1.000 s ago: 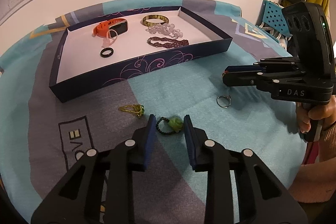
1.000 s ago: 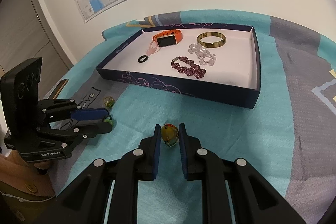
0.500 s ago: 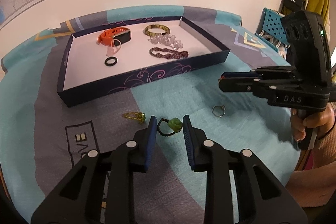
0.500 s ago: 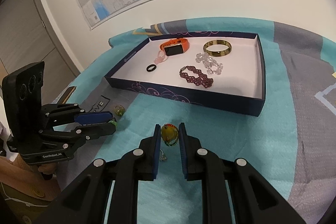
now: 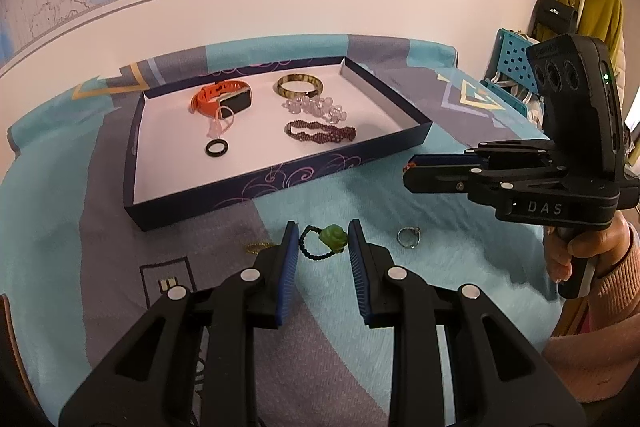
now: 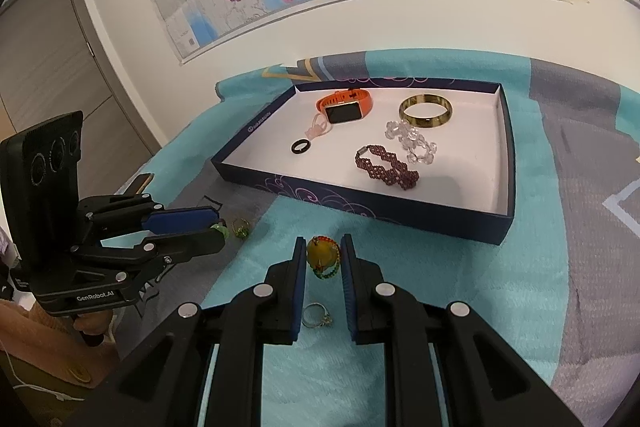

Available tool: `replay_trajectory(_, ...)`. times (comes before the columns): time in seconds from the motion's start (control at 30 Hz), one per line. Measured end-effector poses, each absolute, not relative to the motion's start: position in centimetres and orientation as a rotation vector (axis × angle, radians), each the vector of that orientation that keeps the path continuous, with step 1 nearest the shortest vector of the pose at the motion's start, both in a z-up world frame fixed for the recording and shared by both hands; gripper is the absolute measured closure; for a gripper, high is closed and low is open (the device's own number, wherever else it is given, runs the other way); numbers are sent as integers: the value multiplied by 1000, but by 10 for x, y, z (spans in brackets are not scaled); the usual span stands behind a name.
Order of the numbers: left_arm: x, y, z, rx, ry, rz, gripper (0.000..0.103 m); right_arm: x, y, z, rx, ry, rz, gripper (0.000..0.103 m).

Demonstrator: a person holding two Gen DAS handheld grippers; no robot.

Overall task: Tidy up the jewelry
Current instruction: 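Carry amber-stone ring with right tool while left tool carries green-stone ring into box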

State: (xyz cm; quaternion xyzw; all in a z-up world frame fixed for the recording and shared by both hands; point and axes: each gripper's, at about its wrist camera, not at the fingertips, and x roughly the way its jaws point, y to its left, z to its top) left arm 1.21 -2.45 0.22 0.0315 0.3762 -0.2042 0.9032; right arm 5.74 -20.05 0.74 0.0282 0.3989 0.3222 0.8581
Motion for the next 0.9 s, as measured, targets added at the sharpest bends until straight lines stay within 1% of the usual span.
replay_trajectory(0.9,19,-21,10,55,757,-402,77,62,-190,14,58,821,700,88)
